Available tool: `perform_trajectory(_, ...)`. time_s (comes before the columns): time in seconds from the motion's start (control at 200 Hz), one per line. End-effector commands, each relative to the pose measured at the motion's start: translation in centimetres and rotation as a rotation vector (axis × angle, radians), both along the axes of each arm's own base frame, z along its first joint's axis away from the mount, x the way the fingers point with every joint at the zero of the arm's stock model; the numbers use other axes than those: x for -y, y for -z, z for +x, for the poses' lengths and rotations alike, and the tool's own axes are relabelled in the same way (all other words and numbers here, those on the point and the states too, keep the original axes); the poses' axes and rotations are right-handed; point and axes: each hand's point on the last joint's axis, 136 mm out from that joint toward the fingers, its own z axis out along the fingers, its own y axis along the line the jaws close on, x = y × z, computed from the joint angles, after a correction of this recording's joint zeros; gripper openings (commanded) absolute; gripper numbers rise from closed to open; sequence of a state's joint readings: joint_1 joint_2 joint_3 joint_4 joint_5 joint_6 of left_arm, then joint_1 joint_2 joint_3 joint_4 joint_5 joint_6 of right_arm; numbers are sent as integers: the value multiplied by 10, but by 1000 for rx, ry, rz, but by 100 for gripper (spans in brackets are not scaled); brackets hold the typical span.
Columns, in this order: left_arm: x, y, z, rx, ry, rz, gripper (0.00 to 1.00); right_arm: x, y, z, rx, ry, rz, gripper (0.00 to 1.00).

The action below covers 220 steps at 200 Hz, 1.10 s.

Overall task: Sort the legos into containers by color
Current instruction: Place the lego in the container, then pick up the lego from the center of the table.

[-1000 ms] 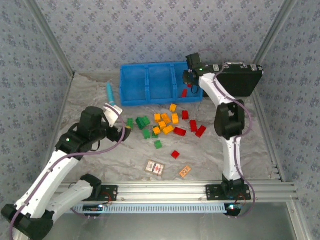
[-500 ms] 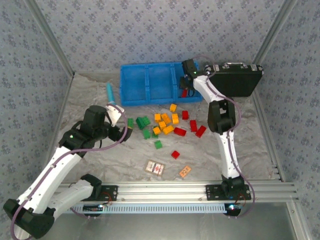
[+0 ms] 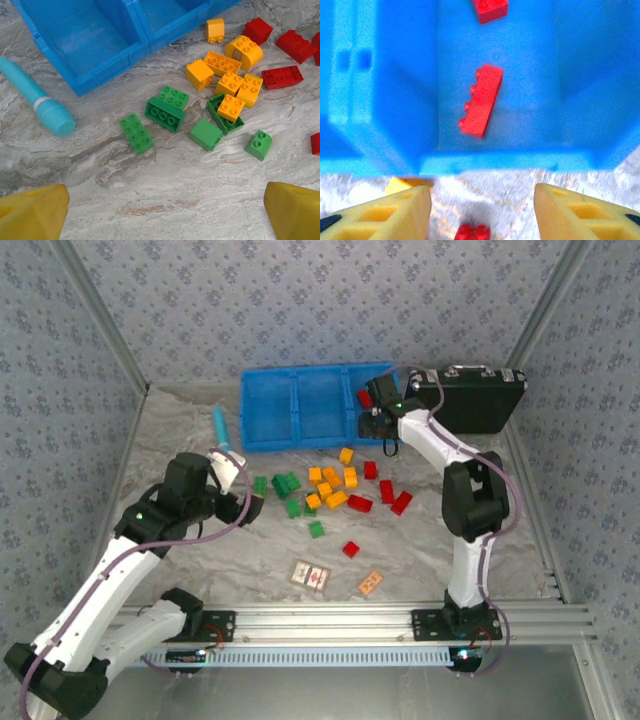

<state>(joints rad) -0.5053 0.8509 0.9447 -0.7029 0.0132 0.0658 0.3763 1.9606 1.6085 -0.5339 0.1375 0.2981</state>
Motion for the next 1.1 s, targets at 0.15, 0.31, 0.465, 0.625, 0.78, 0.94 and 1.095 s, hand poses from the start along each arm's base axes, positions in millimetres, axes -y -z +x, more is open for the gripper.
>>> perform_trajectory(0.15, 3, -4, 1, -2, -19, -45, 100, -7, 46, -45, -118, -13, -10, 73)
perform_trajectory(0.31, 2, -1, 0, -22, -33, -46, 100, -5, 67, -57, -164, 14, -38, 75)
perform_trajectory(0.465, 2, 0, 1, -34, -41, -45, 100, 0, 82, -59, -194, 27, -64, 68)
perform_trajectory(0.625, 3, 1, 4, -46, -47, -40, 100, 1, 97, -61, -222, 31, -59, 60)
perform_trajectory(0.78, 5, 1, 7, -54, -50, -38, 100, 2, 107, -61, -238, 28, -49, 48)
perform_trajectory(0.94, 7, -2, 11, -54, -53, -38, 100, 5, 106, -57, -239, 22, -39, 38)
perform_trajectory(1.095, 7, -1, 14, -59, -57, -28, 100, 13, 87, -49, -213, 15, -34, 29)
